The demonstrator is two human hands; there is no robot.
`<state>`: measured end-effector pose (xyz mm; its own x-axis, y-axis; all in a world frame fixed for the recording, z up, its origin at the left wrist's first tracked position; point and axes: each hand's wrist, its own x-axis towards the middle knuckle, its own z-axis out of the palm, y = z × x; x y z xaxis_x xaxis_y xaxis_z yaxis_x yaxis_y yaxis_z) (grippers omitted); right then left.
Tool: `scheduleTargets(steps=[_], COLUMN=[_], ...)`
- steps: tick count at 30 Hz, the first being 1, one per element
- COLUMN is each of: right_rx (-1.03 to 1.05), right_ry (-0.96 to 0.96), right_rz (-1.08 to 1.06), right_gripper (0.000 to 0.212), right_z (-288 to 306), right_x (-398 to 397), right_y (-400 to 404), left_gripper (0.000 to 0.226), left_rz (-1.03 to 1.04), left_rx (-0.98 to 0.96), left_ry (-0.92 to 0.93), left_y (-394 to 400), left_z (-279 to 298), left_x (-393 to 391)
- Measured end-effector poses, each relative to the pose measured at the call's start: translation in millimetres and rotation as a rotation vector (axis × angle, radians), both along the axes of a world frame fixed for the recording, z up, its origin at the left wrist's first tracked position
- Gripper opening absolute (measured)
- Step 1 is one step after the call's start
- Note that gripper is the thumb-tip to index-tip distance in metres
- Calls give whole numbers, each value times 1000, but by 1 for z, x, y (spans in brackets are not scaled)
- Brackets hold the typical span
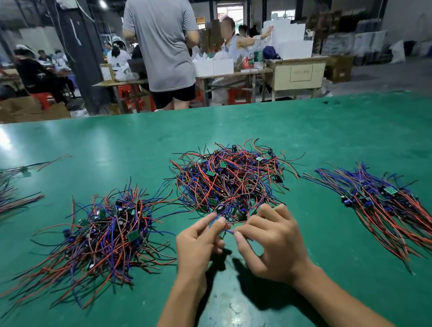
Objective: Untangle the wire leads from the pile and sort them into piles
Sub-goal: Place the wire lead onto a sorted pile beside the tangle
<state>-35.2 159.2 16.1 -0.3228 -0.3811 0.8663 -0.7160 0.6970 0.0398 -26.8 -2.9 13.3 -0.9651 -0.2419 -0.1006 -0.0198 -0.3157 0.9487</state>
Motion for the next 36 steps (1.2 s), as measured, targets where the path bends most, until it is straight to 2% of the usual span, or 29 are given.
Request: scheduleTargets(steps=[6, 9, 14, 17, 20, 22, 23, 25, 26, 27, 29, 30, 32, 34, 36], right_rx=[-285, -528, -943, -1046, -1070, -1004, -901, -666, -566, -475, -262, -131, 87, 124, 64], right_ry=[-102, -257, -484, -581, -685, -639, -522, -281, -234, -263, -488, -599, -699, -729, -777], right_rz=[-96, -144, -251, -304, -382, -459, -499, -463, -376, -264, -93, -53, -25, -3, 0], right_gripper=[27, 29, 27, 27, 20, 14, 11, 14, 16, 16, 20, 24, 28, 28, 27], right_z=[3, 5, 8, 6, 3, 5, 6, 8, 9, 10, 7, 3, -6, -9, -8], right_x=[-5, -9, -21, -27, -31, -30, -28, -22, -19, -16, -11, -11, -11, -14, -15], right_y=[8, 12, 22, 29, 36, 37, 38, 38, 36, 32, 19, 12, 4, 5, 10], left_gripper=[19, 14, 18, 20, 20, 20, 21, 33, 44, 56, 75, 83, 102, 117, 118], left_rz=[51, 54, 34, 52, 243, 387, 413, 361, 308, 264, 248, 263, 277, 259, 265], left_rx=[110, 99, 60, 87, -97, -257, -317, -404, -439, -477, -585, -653, -784, -854, -892], left_ry=[-10, -38, 33, 95, 223, 299, 311, 301, 285, 269, 236, 213, 146, 91, 84], left_y=[-1, -3, -3, -3, -5, -4, -3, 1, 3, 5, 6, 5, 1, -1, 1], left_z=[0, -1, 0, 2, 3, 3, 3, 1, -1, -2, -5, -7, -11, -12, -12], left_x=[-1, -2, 0, 1, 2, 3, 3, 3, 3, 3, 4, 4, 4, 3, 2])
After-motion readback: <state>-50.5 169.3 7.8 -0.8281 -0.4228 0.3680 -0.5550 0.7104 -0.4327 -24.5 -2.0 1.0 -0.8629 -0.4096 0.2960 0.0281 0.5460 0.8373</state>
